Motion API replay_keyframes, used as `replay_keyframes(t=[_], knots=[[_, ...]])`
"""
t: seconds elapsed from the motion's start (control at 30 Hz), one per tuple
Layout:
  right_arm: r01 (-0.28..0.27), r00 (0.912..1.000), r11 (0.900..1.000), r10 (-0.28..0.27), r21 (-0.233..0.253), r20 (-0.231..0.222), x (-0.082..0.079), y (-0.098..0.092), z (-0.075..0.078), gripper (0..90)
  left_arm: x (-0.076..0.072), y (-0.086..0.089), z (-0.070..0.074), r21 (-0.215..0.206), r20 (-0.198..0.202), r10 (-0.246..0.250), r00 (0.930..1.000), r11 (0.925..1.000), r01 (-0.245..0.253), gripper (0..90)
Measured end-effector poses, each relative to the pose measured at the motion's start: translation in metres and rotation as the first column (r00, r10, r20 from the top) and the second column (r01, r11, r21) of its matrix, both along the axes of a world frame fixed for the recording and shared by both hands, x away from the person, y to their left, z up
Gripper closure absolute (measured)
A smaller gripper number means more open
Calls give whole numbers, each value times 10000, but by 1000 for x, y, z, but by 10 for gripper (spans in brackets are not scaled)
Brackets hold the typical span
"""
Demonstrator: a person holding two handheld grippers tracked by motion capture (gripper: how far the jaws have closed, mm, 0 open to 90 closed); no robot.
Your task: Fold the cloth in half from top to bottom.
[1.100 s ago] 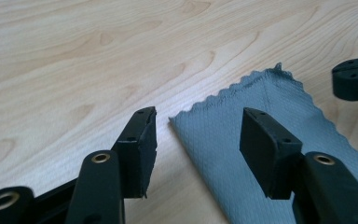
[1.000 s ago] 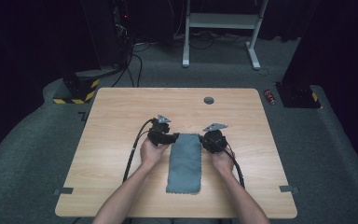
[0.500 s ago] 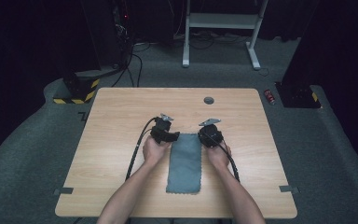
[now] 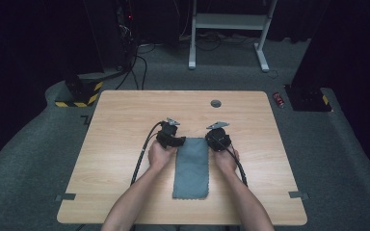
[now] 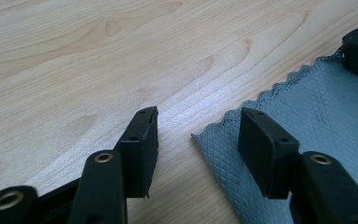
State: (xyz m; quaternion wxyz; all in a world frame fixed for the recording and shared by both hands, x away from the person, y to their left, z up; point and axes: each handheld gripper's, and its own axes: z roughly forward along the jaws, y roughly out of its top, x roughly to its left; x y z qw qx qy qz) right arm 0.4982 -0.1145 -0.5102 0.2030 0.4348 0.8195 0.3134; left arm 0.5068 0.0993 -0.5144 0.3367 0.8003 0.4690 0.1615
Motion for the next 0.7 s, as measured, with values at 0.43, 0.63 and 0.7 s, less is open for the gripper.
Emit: replay_keyframes(t=[0.43,0.63,0.7], knots=[[117,9996,9979,-101,637,-252,6,-8,-5,768,-1,-3,0,239,192,-523,9984,9984,519,670],[47,9981,9965,5,832,-620,9,-5,-5,704,0,-6,1,285,84,-721,9974,9970,718,743],[37,9972,9976,16,693,-753,12,-1,-3,709,0,-5,1,246,63,-773,9970,9967,772,758]])
